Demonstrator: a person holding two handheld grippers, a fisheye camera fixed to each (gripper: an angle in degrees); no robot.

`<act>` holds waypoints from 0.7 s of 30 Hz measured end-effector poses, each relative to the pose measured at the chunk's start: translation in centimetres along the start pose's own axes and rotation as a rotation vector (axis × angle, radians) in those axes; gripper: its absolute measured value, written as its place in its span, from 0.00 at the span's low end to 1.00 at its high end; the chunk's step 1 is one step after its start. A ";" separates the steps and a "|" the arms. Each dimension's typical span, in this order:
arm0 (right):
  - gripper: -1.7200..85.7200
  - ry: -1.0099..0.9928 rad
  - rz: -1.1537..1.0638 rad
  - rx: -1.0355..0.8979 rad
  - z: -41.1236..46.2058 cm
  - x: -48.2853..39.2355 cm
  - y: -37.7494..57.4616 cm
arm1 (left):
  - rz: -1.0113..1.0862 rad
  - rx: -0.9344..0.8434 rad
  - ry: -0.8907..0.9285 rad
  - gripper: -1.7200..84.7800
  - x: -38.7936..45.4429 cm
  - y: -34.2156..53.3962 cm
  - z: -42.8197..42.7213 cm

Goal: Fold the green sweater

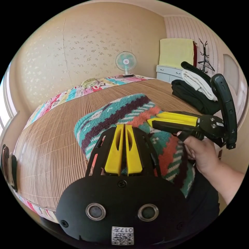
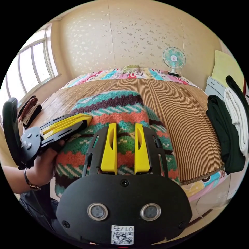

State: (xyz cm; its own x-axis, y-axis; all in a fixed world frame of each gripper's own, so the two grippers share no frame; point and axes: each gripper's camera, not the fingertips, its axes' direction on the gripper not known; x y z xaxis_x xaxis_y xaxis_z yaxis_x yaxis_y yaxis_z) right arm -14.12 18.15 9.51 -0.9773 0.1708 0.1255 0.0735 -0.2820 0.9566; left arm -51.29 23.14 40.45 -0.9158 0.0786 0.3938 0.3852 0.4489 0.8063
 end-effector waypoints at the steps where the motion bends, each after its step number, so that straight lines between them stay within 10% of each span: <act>1: 0.14 -0.010 0.002 0.004 0.0 -0.1 0.2 | -0.006 0.004 0.014 0.01 -0.4 0.1 -0.1; 11: 0.14 -0.036 0.018 0.024 -0.2 -1.1 1.8 | -0.089 -0.068 0.144 0.02 -4.5 1.5 -4.0; 21: 0.14 -0.051 0.038 0.024 -0.1 -1.7 2.5 | -0.610 0.098 0.508 0.25 -16.0 12.2 -8.2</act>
State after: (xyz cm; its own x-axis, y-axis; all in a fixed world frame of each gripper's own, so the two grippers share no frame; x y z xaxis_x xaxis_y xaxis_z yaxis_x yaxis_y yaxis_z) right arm -12.35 17.01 11.68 -0.9623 0.2089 0.1742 0.1154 -0.2664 0.9569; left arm -31.01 20.06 47.54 -0.7890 -0.6107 0.0678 -0.2005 0.3602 0.9111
